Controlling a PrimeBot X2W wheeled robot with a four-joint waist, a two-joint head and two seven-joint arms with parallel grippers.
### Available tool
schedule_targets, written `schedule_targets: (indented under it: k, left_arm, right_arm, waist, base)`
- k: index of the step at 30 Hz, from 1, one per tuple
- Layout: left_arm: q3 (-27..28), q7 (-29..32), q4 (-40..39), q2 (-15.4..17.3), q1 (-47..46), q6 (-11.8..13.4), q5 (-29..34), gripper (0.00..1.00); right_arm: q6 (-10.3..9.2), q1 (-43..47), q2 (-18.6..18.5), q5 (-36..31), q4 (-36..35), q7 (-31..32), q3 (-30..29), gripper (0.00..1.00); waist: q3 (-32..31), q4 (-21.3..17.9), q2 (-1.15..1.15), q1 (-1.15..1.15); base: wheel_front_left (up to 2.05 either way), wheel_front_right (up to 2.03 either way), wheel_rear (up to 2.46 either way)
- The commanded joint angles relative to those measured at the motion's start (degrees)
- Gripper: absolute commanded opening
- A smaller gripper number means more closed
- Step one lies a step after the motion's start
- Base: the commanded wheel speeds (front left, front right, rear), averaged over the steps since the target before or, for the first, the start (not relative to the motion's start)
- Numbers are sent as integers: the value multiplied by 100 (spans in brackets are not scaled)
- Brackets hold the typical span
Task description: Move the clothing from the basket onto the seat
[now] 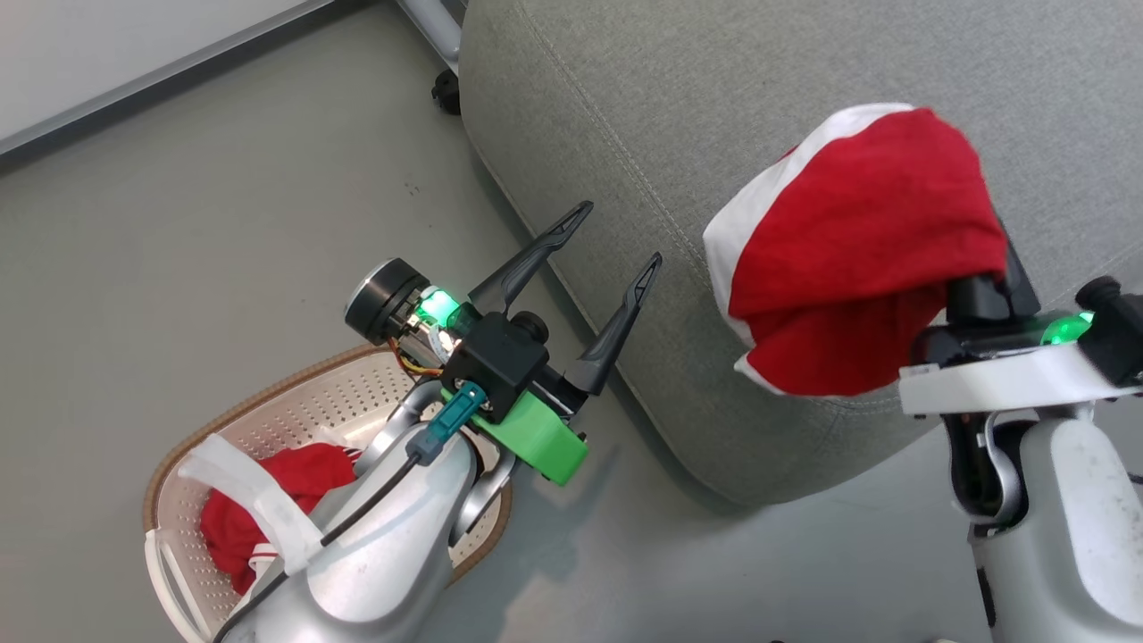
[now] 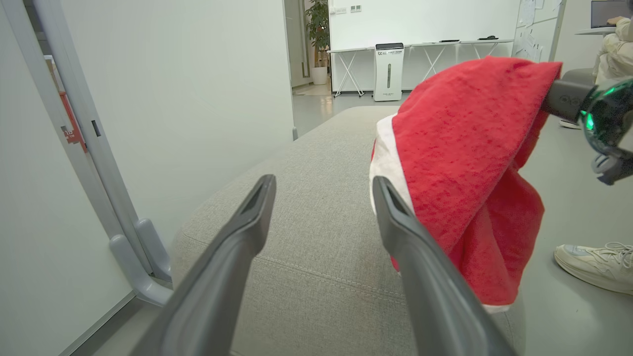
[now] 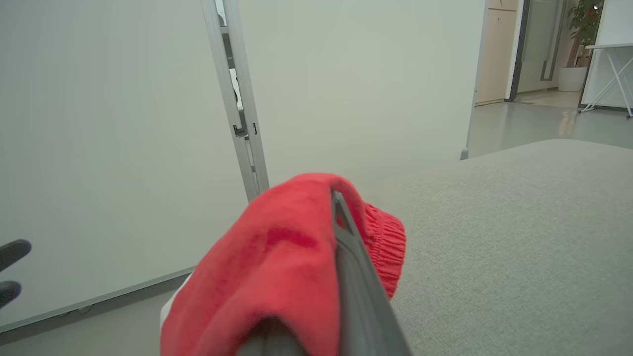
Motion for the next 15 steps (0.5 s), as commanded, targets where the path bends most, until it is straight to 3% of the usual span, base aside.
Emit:
schedule_targets:
  k: [1, 15]
  left_arm:
    - [20, -6, 1, 33, -68, -14, 43, 100]
    - [83, -6, -50, 139, -558, -5, 202, 100]
  right_arm:
    - [-2, -213, -27, -41, 6, -27, -79, 0]
    - [-2, -2610, -634, -207, 459, -28, -982, 0]
  waist:
    - [94, 70, 0, 0]
    - [1103, 445, 0, 0]
  base:
    - [0, 0, 0]
    - [0, 0, 0]
